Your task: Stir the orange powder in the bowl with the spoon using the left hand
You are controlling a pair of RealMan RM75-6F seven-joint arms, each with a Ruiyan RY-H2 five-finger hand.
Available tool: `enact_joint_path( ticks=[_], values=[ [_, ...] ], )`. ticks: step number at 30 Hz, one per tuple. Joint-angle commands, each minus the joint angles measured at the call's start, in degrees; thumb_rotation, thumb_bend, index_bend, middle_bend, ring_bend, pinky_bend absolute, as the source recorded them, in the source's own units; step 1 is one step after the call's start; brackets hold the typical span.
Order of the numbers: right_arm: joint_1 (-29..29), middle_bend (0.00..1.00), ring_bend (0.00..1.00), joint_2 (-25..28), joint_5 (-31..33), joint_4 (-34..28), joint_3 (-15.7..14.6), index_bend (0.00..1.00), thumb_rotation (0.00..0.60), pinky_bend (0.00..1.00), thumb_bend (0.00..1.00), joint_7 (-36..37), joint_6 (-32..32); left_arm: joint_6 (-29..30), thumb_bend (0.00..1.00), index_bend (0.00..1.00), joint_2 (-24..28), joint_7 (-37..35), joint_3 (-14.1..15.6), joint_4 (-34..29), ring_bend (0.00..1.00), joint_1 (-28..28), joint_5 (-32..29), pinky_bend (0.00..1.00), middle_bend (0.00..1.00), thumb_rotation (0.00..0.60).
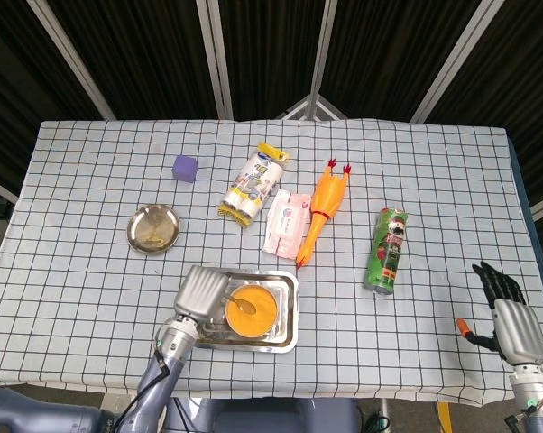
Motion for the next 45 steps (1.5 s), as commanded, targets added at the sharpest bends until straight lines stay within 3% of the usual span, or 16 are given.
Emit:
enact_joint_path(
  ticks=[1, 4, 8, 11, 26, 45],
  values=[
    [0.0, 0.00, 0.00, 0.0, 0.1, 0.0, 0.0, 0.00, 0.600, 0.00, 0.37, 0.0, 0.0, 0.6, 0.54, 0.52, -1.7, 0.8, 0.1, 1.2, 0.98, -1.1, -1.0, 0.96, 1.00, 0.600],
    [0.0, 0.00, 0.00, 0.1, 0.1, -0.1, 0.1, 0.00, 0.600, 0.00, 0.37, 0.1, 0.0, 1.0, 0.49, 0.48, -2.9, 0.9, 0.4, 2.0, 0.98, -1.6, -1.4, 0.96, 1.00, 0.600],
    [0.0, 0.00, 0.00, 0.1, 0.3, -0.1, 0.1, 0.00, 0.600, 0.00, 0.37, 0.2, 0.0, 1.7, 0.34, 0.43, -3.3, 0.8, 0.9, 2.3, 0.97, -2.0, -1.3, 0.96, 0.99, 0.600],
    [0.0, 0.00, 0.00, 0.1, 0.3, -0.1, 0.2, 0.00, 0.600, 0.00, 0.37, 0.2, -0.1, 2.4, 0.31, 0.41, -2.7, 0.0, 1.3, 1.9, 0.97, -1.9, -0.3, 0.96, 0.99, 0.600],
    [-0.1, 0.00, 0.00, 0.1, 0.3, -0.4, 0.1, 0.00, 0.600, 0.00, 0.37, -0.2, 0.0, 3.0, 0.31, 0.49, 2.9, -5.7, 4.4, 1.1, 0.97, -0.8, 4.8, 0.96, 0.99, 0.600],
    [-0.1, 0.00, 0.00, 0.2, 0.6, -0.6, 0.2, 0.00, 0.600, 0.00, 0.37, 0.3, 0.0, 1.3, 0.36, 0.54, -1.4, -7.8, 4.9, 8.7, 0.98, -2.4, 6.3, 0.96, 0.99, 0.600]
  ],
)
